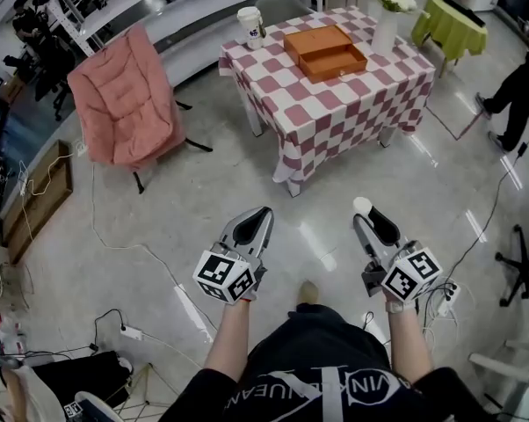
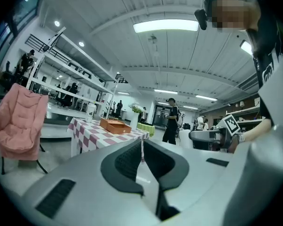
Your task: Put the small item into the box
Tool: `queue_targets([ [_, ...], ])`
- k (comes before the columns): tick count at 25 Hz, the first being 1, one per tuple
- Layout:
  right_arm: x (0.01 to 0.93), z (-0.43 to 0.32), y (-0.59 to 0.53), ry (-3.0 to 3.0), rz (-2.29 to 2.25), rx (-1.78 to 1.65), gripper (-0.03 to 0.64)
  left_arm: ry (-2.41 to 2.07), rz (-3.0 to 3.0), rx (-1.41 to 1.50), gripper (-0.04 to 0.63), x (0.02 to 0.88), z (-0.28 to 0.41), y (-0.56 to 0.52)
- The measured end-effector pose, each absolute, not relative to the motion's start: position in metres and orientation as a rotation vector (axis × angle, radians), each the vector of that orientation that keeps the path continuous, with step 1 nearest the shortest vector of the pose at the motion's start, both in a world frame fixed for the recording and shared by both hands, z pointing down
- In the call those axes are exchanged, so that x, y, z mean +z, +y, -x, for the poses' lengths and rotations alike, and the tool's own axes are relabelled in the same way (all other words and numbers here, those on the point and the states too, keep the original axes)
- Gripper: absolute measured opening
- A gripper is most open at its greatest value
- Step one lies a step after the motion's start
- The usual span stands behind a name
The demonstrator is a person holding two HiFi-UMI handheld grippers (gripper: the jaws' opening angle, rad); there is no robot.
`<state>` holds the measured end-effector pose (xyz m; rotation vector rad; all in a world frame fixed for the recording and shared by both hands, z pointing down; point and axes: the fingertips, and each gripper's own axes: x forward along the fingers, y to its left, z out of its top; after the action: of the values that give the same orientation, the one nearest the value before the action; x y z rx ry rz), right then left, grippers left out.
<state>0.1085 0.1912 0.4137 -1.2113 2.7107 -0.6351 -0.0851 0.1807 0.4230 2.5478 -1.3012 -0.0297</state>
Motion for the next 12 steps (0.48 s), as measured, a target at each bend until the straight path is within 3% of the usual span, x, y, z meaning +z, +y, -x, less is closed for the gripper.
queue_targets([
  [12, 0.409, -0.125, 0.151, 2.686, 1.202, -0.605, 0.160, -1.361, -2.532, -0.029, 0.020, 0.416, 0.083, 0.145],
])
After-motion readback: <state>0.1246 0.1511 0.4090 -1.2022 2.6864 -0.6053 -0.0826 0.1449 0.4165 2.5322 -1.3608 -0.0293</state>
